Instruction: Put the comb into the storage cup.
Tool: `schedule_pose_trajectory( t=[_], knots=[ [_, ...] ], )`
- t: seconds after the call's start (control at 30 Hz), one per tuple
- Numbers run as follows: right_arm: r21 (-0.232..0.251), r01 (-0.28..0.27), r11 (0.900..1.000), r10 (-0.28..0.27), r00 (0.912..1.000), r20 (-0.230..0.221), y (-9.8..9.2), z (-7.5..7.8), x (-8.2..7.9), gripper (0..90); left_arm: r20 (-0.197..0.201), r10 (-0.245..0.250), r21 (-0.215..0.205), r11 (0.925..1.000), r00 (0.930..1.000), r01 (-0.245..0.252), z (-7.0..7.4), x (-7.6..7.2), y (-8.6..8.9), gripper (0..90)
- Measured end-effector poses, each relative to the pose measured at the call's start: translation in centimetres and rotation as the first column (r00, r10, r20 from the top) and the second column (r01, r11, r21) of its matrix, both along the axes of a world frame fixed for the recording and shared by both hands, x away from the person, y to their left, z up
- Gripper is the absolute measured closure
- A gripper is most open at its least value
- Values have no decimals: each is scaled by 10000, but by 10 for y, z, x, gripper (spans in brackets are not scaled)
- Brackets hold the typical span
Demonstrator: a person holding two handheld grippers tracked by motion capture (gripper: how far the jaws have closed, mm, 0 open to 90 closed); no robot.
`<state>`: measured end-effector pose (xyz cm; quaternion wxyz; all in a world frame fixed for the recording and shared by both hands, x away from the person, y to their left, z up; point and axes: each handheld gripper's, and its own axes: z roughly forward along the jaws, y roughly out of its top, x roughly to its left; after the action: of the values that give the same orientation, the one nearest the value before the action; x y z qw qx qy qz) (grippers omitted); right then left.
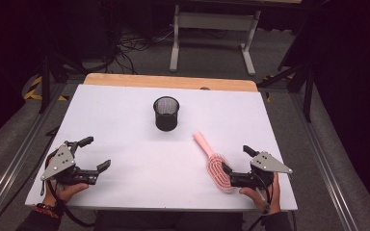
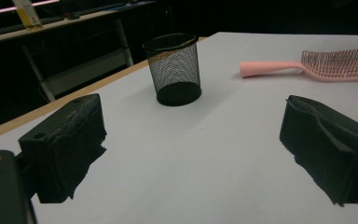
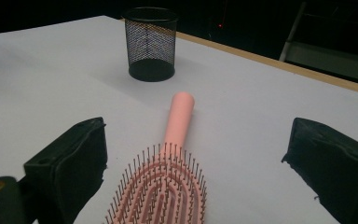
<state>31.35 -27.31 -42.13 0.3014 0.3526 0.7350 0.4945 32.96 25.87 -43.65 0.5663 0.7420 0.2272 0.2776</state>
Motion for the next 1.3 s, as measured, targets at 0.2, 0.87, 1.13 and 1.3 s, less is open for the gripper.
schedule_pose_trajectory(
  t=[0.2,0.87,1.13,1.3],
  knots=[
    [364,-187,9992,209,9979,-608,-3,-2,6,61,-222,-35,167,9999,9997,39,-4,4,1,51],
    [-1297,-626,9896,329,9750,-2200,35,20,47,79,-330,-21,263,9996,9995,29,-8,4,2,50],
    [-2457,-814,9659,-78,9396,-3421,53,27,74,106,-394,-116,431,9990,9992,133,-10,5,-1,52],
    [-3003,-1229,9459,-450,8669,-4965,63,22,96,162,-360,-32,905,9959,9993,65,-13,4,-6,63]
  ],
)
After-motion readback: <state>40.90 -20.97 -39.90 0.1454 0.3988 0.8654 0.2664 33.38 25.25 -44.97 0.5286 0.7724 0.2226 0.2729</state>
